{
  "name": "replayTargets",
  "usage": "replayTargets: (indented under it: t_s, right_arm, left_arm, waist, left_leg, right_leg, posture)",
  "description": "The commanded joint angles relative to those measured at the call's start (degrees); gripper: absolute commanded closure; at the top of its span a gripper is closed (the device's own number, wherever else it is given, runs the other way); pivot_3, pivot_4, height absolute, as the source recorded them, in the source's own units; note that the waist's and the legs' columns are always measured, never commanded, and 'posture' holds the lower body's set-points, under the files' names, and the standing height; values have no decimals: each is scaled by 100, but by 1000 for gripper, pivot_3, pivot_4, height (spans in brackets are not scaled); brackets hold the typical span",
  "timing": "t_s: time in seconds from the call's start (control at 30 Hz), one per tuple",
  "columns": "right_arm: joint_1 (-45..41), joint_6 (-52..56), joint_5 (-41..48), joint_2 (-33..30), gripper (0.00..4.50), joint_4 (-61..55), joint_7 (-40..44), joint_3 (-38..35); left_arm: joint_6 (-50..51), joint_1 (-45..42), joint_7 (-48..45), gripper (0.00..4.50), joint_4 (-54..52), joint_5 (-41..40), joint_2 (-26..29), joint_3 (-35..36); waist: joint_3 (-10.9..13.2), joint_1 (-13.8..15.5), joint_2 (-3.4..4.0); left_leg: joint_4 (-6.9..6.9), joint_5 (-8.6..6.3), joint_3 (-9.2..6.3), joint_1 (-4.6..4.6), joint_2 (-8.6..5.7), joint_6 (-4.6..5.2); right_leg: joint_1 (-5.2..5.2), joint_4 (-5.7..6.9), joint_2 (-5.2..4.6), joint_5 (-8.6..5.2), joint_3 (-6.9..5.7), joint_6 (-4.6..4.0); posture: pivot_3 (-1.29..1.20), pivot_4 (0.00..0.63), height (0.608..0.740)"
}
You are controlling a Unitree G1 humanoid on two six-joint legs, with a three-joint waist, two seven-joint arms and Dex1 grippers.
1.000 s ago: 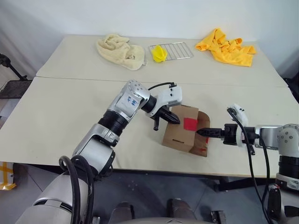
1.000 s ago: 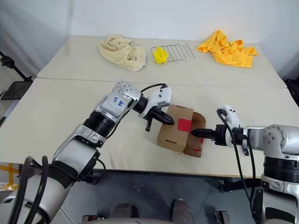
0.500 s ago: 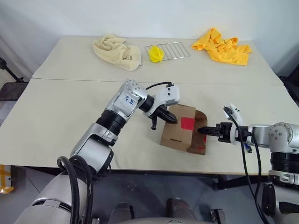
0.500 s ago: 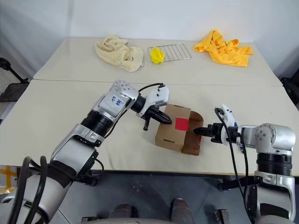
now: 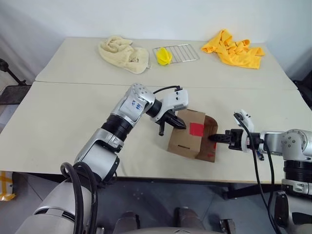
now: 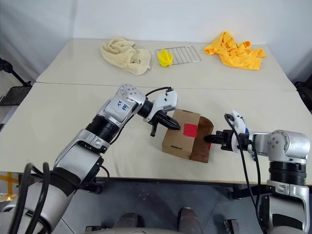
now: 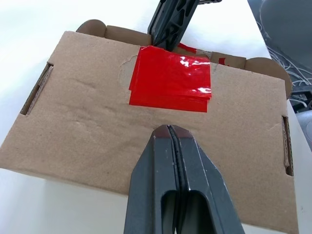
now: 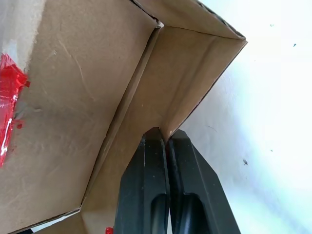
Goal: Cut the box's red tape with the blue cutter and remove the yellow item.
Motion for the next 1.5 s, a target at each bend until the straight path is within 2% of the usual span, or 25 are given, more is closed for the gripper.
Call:
replayTargets:
  t_s: [0.03,0.13,0.17,0.23,0.4,1.07,1.17,1.33,1.5]
  right_arm:
    - [-178,-252,121,48,4470,-40,288,300]
    - [-161,-625,26,8,4470,-95,431,507]
    - [-160,-668,10,5,4285,-85,459,539]
    - [-156,-702,-26,-23,3831,-48,500,620]
    - [-277,-637,-84,-5,2174,269,560,704]
    - [-693,-353,-31,204,2174,775,997,1122]
    - [-720,-416,-102,205,2736,857,972,1153]
    - [-762,-481,-222,185,4352,934,918,1129]
    - [-774,-356,-233,110,4462,736,817,1060]
  left_arm:
    - [32,101,134,4500,270,291,-87,-250]
    - [20,91,138,4500,268,294,-72,-246]
    - [21,89,139,4500,265,293,-66,-244]
    - [15,85,140,4500,267,291,-56,-244]
    - [-3,87,151,4500,275,288,-51,-249]
    - [-71,70,223,4500,306,278,-79,-231]
    - [-71,65,229,4500,314,275,-83,-224]
    - [-86,74,245,4500,347,280,-92,-222]
    - [-78,97,260,4500,358,276,-108,-217]
  waist:
    - [0,-7,0]
    - [0,-25,0]
    - [0,-26,0]
    - [0,-29,0]
    - [-1,-21,-1]
    - [-2,-26,-1]
    - [-2,-26,-1]
    - [-2,-28,-1]
    - [-2,-21,-1]
  left_leg:
    - [0,0,0,1,0,0]
    - [1,0,0,4,0,0]
    - [2,0,0,7,0,0]
    - [3,1,0,9,0,0]
    - [7,3,0,18,0,1]
    - [8,10,2,20,0,8]
    - [8,10,2,20,0,8]
    - [4,10,2,20,0,8]
    - [4,11,2,26,0,8]
  right_leg:
    - [0,0,0,0,0,0]
    - [0,1,0,0,2,0]
    - [1,-1,0,1,3,0]
    - [0,-1,1,2,5,-2]
    - [7,-4,1,5,7,-5]
    - [8,-7,4,17,12,-9]
    - [8,-8,4,17,12,-9]
    - [7,-9,5,17,12,-9]
    - [10,-9,5,17,13,-10]
  posture:
    - [0,150,740]
    - [0,150,740]
    - [0,150,740]
    - [0,150,740]
    - [0,150,740]
    - [0,150,740]
    - [0,150,740]
    - [0,150,740]
    - [0,150,740]
